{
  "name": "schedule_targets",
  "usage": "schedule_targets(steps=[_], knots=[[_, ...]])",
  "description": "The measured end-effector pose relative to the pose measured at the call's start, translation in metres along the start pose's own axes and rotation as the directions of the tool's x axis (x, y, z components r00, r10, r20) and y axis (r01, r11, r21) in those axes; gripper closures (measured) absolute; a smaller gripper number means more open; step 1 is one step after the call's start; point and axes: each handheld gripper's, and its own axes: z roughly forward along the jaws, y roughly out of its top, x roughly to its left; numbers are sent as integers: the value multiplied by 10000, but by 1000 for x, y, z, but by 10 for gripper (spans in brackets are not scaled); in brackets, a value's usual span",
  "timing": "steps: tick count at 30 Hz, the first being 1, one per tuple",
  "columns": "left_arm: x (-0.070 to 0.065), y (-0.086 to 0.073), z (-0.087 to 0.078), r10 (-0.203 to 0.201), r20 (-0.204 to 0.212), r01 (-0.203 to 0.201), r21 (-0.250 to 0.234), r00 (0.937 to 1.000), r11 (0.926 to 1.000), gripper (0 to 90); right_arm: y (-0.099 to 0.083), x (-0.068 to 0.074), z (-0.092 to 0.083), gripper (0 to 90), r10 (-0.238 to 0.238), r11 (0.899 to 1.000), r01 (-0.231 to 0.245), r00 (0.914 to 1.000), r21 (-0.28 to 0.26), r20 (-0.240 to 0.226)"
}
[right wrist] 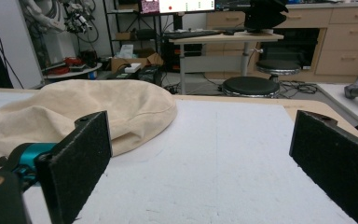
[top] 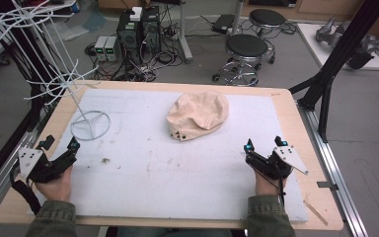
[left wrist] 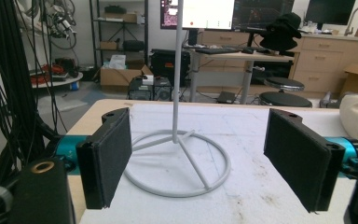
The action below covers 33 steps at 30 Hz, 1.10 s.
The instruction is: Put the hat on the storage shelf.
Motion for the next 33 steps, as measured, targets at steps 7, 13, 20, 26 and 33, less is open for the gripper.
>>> schedule_targets(steps=[7,13,20,26,33], knots=[[1,0,0,-53,18,53,-2,10000,10000,236,0,0,-1,47,13,10000,-13,10000,7,-13],[0,0,0,-69,28,69,1,10000,10000,236,0,0,0,47,23,10000,-23,10000,49,0],[0,0,0,-60,28,60,27,10000,10000,236,0,0,-1,47,95,9999,-94,10000,67,-22],[0,0,1,-39,59,39,85,10000,10000,236,0,-1,-1,47,86,9999,-85,10000,73,-44],[-1,-1,2,-54,86,53,87,9999,9999,236,-1,-1,0,48,112,9999,-111,9999,124,-98]])
